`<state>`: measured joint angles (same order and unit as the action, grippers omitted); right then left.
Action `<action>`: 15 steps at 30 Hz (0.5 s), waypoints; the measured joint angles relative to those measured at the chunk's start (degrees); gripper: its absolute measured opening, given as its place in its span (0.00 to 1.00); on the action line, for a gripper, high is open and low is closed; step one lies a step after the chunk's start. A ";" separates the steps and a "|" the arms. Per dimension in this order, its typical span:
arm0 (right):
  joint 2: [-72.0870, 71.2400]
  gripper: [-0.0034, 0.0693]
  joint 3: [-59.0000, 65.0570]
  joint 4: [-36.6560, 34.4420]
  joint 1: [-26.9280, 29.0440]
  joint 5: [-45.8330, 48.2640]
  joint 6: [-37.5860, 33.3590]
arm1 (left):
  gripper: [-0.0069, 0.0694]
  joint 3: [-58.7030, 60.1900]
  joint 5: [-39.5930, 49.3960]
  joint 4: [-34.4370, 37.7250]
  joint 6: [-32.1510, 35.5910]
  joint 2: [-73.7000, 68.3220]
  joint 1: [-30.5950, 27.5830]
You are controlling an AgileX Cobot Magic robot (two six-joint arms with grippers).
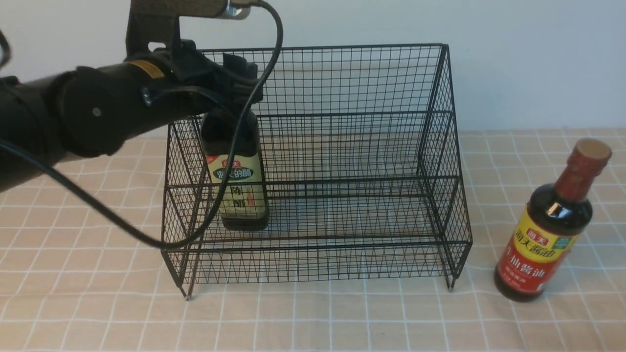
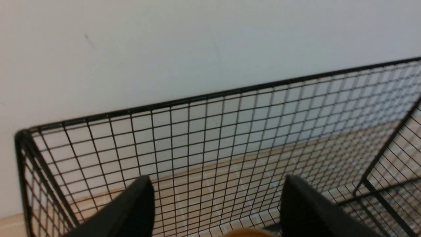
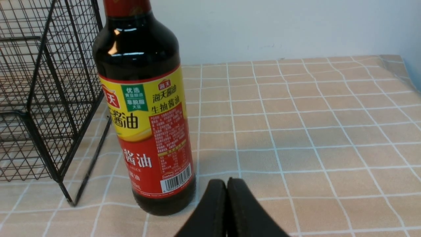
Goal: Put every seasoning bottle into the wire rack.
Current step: Use the right arm to grab the condiment bottle closest to it
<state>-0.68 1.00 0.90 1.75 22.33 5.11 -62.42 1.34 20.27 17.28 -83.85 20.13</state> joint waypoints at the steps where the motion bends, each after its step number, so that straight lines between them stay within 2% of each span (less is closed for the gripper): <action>1: 0.00 0.03 0.00 0.00 0.00 0.00 0.00 | 0.68 0.00 0.88 -0.06 1.39 1.28 0.00; 6: 0.00 0.03 0.00 0.00 0.00 0.00 0.00 | 0.62 0.00 2.80 -0.17 4.71 7.40 0.00; 8: 0.00 0.03 0.00 0.00 0.00 0.00 0.00 | 0.57 0.00 5.04 -0.28 4.99 11.36 0.00; 10: 0.00 0.03 0.00 0.00 0.00 0.00 0.00 | 0.49 0.00 7.79 -0.36 5.27 13.88 0.00; 15: 0.00 0.03 0.00 0.00 0.00 0.00 0.00 | 0.17 -0.11 22.93 -2.93 4.81 23.31 -0.26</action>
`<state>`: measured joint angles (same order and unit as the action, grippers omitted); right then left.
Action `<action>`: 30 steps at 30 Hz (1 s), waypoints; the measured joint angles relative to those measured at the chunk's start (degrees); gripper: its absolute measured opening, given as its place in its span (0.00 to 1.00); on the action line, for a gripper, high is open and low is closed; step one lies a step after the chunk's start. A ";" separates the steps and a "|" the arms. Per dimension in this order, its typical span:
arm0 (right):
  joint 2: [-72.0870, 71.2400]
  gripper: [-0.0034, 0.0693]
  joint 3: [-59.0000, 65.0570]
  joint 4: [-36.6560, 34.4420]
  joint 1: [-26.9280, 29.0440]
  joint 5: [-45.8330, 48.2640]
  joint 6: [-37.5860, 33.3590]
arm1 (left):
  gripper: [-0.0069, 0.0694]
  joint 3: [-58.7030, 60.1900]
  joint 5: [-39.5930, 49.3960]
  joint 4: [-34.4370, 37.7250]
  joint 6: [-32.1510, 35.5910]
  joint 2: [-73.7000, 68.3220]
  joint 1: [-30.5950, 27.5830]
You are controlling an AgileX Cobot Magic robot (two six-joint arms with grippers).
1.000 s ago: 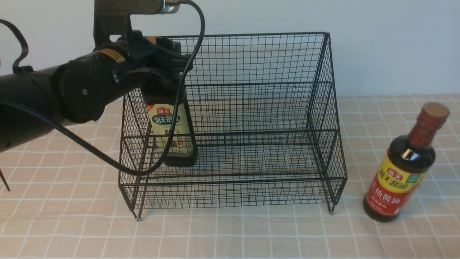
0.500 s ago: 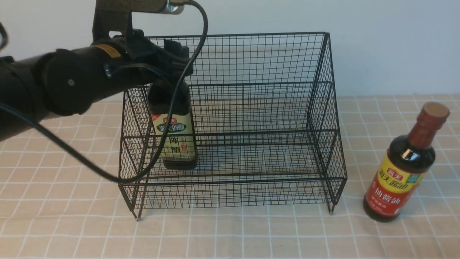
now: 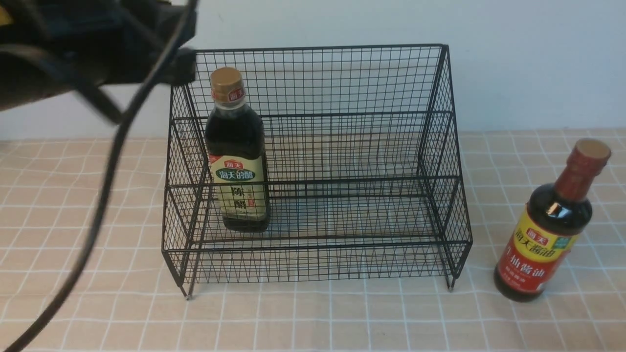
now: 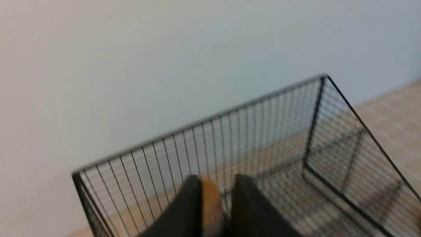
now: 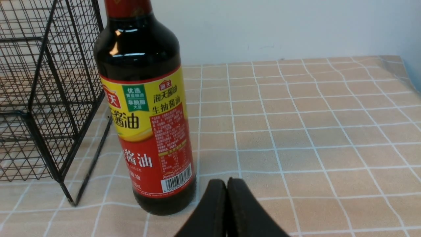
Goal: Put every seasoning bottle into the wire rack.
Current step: Use the right arm to grab the condiment bottle closest to it
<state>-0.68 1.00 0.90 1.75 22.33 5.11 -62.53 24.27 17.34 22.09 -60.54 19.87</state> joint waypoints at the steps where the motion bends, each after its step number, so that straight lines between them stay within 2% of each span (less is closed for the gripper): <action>1: 0.00 0.03 0.00 0.00 0.00 0.00 0.00 | 0.13 0.00 3.86 -0.70 -0.64 1.68 -0.17; 4: 0.00 0.03 0.00 0.00 0.00 0.00 0.00 | 0.09 0.07 14.61 -2.68 -4.34 6.42 -0.24; 7: 0.00 0.03 0.00 0.00 0.00 0.00 0.00 | 0.08 1.56 21.16 -4.26 -8.19 11.89 -0.24; 15: 0.00 0.03 0.00 0.00 0.00 0.00 0.00 | 0.08 13.43 24.71 -9.35 -18.65 30.64 -0.24; 22: 0.00 0.03 0.00 0.00 0.00 0.00 0.00 | 0.08 18.17 26.00 -9.35 -19.99 40.38 -0.24; 30: 0.00 0.03 0.00 0.00 0.00 0.00 0.00 | 0.08 18.45 26.43 -9.50 -19.99 43.32 -0.24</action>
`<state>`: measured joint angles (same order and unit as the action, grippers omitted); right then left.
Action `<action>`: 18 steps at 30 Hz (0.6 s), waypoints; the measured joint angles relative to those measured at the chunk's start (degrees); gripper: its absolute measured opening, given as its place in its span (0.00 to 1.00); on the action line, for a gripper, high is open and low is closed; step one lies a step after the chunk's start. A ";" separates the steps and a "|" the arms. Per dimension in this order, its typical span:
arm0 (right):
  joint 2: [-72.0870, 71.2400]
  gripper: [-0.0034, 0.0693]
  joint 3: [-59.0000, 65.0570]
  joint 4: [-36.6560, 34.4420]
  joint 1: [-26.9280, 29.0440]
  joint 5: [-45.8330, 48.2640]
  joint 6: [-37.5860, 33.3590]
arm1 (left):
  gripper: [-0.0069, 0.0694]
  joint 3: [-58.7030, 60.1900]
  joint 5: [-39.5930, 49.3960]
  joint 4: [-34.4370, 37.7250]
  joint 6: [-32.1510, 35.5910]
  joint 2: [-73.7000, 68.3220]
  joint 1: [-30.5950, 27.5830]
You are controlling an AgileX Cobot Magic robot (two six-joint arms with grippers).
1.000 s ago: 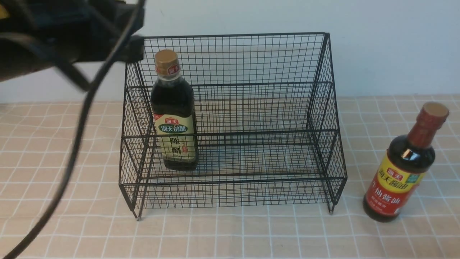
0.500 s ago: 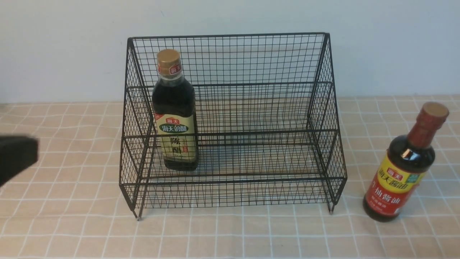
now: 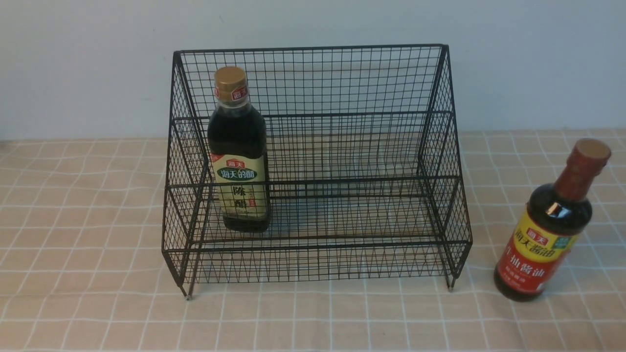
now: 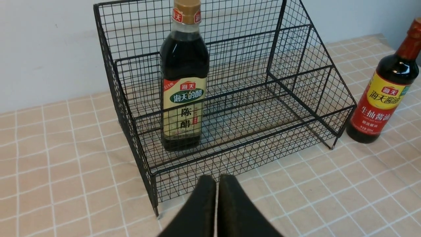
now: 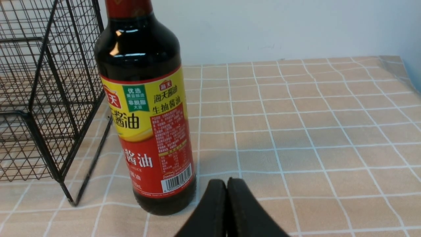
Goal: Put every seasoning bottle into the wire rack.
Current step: Use the right arm to grab the condiment bottle closest to it
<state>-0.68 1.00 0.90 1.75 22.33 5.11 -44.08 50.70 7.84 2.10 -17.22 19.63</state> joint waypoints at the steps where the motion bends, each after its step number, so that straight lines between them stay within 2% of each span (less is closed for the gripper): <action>1: 0.00 0.03 0.00 0.00 0.00 0.00 0.00 | 0.08 0.47 -1.73 -0.42 0.00 0.13 0.00; 5: 0.00 0.03 0.00 0.00 0.00 0.00 0.00 | 0.08 4.17 -7.70 -3.57 0.00 1.75 -0.04; 9: 0.00 0.03 0.00 0.00 0.00 0.00 0.00 | 0.08 13.21 -15.03 -5.99 0.00 6.28 -1.73; 12: 0.00 0.03 0.00 0.00 0.00 0.00 0.00 | 0.08 24.92 -21.70 -6.77 0.00 11.79 -5.80; 18: 0.00 0.03 0.00 0.00 0.00 0.00 0.00 | 0.08 42.77 -27.44 -7.12 0.00 17.63 -13.61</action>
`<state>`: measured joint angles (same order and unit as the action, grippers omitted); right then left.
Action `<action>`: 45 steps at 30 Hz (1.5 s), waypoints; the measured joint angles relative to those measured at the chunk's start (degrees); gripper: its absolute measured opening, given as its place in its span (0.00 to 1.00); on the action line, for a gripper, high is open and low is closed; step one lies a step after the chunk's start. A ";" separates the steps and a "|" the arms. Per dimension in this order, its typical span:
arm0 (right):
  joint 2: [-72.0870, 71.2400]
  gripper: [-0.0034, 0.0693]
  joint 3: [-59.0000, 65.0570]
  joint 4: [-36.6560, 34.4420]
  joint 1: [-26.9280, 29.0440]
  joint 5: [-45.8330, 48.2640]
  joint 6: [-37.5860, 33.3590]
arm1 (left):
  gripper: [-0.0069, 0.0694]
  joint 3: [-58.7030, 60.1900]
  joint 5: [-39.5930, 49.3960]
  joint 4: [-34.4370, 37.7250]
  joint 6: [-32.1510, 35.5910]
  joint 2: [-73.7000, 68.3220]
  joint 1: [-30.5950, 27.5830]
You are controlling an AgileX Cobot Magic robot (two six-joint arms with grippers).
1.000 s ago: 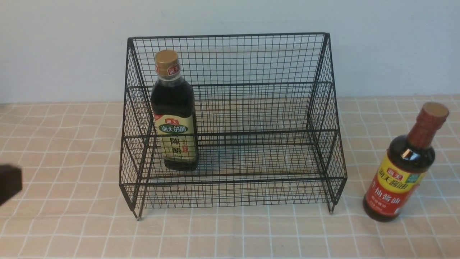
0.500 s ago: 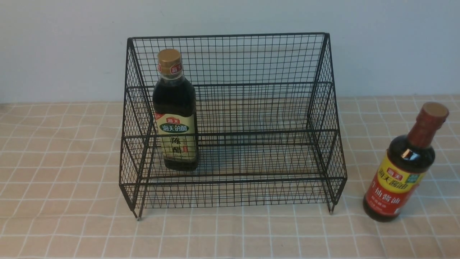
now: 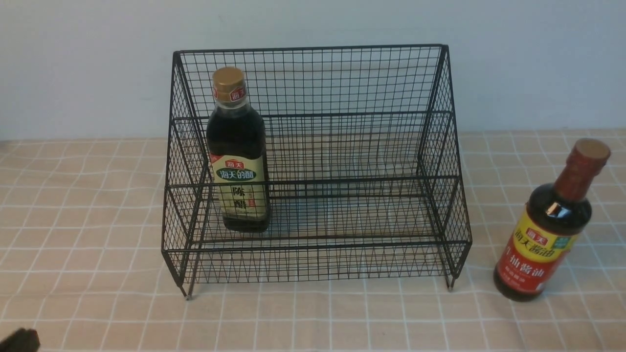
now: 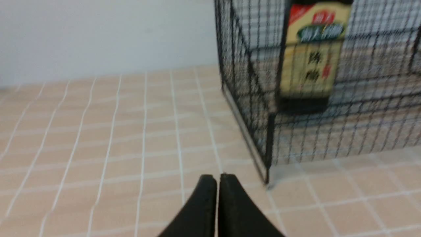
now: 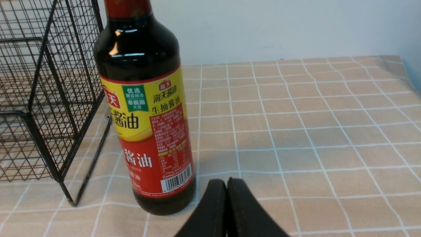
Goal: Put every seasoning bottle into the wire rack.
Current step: Use the right arm to grab the condiment bottle closest to it
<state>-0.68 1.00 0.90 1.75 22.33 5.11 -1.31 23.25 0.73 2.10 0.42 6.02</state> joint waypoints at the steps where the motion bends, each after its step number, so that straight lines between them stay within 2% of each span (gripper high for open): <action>1: 0.00 0.03 0.00 0.00 0.00 -0.05 0.00 | 0.08 1.46 0.28 0.00 0.00 0.08 -0.47; 37: 0.00 0.03 0.12 0.18 0.00 -0.74 0.00 | 0.08 2.65 -1.01 -0.04 -0.22 0.26 -1.16; 40: 0.00 0.03 0.64 -2.58 0.00 -7.60 1.54 | 0.08 2.65 -1.01 -0.04 -0.22 0.26 -1.16; 43: 0.00 0.03 0.64 -8.19 0.00 -18.86 4.88 | 0.08 2.65 -1.01 -0.04 -0.22 0.26 -1.16; 45: 0.00 0.03 0.64 -11.01 0.00 -22.33 6.30 | 0.08 2.65 -1.01 -0.04 -0.22 0.26 -1.16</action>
<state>-0.68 1.64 -10.11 1.75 0.00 11.41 1.34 22.24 0.69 1.88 0.68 4.86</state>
